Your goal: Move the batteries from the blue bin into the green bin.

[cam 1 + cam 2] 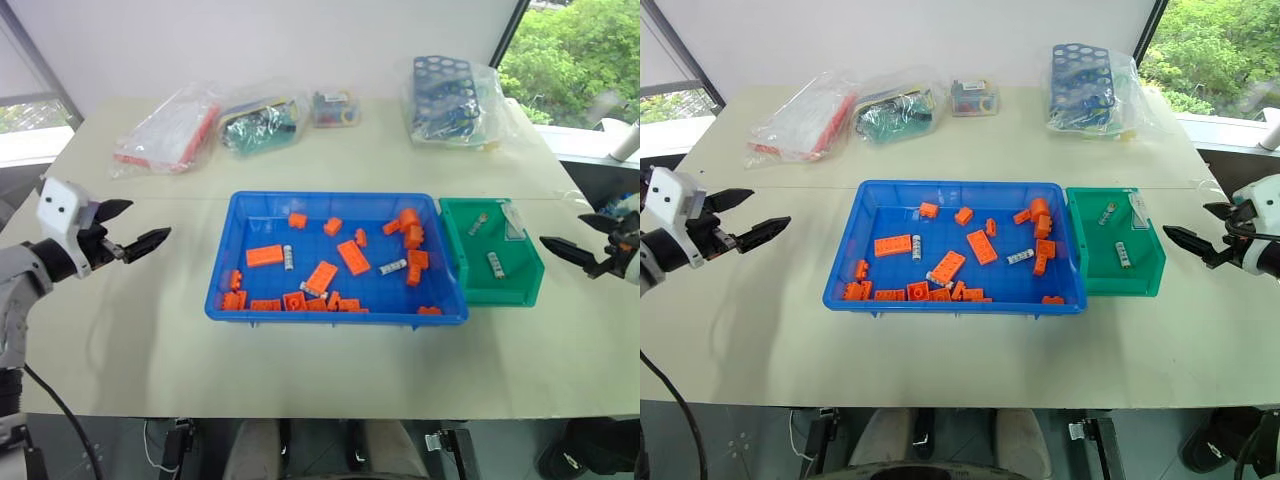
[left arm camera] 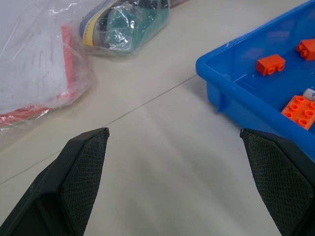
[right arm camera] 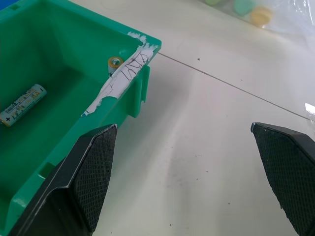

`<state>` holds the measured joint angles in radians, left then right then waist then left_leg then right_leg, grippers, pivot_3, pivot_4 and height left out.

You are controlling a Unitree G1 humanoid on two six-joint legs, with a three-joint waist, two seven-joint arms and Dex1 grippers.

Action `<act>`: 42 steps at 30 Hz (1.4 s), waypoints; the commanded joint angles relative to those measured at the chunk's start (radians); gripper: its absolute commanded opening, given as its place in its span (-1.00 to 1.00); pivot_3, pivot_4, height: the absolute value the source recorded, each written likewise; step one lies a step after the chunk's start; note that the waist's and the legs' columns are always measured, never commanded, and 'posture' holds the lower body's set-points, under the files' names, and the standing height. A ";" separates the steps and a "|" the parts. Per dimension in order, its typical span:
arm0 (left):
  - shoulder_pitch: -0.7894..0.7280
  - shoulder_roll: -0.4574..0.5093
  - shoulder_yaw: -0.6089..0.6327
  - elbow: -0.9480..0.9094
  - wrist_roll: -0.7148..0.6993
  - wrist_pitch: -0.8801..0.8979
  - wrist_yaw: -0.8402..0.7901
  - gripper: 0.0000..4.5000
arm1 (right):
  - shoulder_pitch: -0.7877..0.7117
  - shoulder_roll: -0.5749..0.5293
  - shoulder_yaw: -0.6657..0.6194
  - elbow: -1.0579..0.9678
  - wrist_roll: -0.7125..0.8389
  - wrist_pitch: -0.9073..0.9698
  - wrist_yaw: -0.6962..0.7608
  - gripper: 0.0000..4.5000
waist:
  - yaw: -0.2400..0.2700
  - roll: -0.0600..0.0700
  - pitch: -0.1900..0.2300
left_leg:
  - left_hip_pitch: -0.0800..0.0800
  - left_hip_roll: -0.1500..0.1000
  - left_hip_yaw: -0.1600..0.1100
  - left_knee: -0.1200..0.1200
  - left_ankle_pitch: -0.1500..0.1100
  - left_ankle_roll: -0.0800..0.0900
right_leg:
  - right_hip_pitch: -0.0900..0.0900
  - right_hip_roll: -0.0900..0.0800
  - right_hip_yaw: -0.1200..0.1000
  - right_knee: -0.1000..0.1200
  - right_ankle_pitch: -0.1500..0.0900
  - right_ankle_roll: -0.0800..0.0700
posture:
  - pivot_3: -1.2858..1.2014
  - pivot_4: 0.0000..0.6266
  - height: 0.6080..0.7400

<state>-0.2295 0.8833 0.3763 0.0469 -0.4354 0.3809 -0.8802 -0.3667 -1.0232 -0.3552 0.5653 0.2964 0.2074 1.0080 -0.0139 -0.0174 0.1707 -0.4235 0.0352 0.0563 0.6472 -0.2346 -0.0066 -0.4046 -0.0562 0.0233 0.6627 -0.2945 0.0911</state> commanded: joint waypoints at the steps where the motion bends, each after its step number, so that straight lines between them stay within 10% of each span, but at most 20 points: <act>1: -0.030 -0.002 0.031 -0.009 -0.005 -0.013 0.028 1.00 | -0.007 -0.020 -0.021 -0.011 -0.001 -0.017 -0.011 0.99 | 0.000 0.000 0.000 | 0.000 0.000 0.000 0.000 0.000 0.000 | 0.000 0.000 0.000 0.000 0.000 0.000 | 0.03 -0.52 0.99; 16: -0.044 -0.017 -0.008 -0.092 -0.054 0.061 0.001 1.00 | -0.023 -0.031 -0.021 -0.046 0.007 0.034 -0.035 0.99 | -0.001 0.000 0.000 | 0.000 0.000 0.000 0.000 0.000 0.000 | 0.000 0.000 0.000 0.000 0.000 0.000 | 0.03 -0.52 0.99; 24: -0.019 0.053 -0.031 -0.297 -0.197 0.198 -0.151 1.00 | -0.176 0.005 0.065 -0.495 0.226 0.411 0.036 0.99 | -0.008 0.002 0.001 | 0.000 0.001 0.000 0.000 0.000 0.000 | -0.001 0.001 0.001 0.001 0.000 0.000 | 0.03 -0.52 0.99; 31: -0.031 0.118 -0.076 -0.354 -0.241 0.230 -0.258 1.00 | -0.384 0.279 0.368 -0.727 0.261 0.632 -0.090 0.99 | -0.001 0.001 0.001 | -0.001 0.001 -0.001 0.000 0.000 0.000 | -0.002 -0.001 0.000 0.001 0.000 -0.001 | 0.03 -0.52 0.99; 42: -0.039 0.113 -0.106 -0.336 -0.205 0.202 -0.261 1.00 | -0.495 0.658 0.682 -0.546 0.109 0.772 -0.274 0.99 | -0.001 0.000 0.001 | -0.004 -0.002 -0.001 0.001 0.000 0.000 | -0.004 -0.001 -0.001 0.001 0.000 0.000 | 0.03 -0.52 0.99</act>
<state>-0.2623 0.9864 0.2589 -0.2785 -0.6431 0.6008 -1.1410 -0.8249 -0.3799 0.3358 0.0182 0.4122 0.9749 0.7487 -0.0153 -0.0170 0.1717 -0.4279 0.0334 0.0555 0.6484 -0.2345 -0.0064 -0.4088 -0.0572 0.0220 0.6642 -0.2945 0.0911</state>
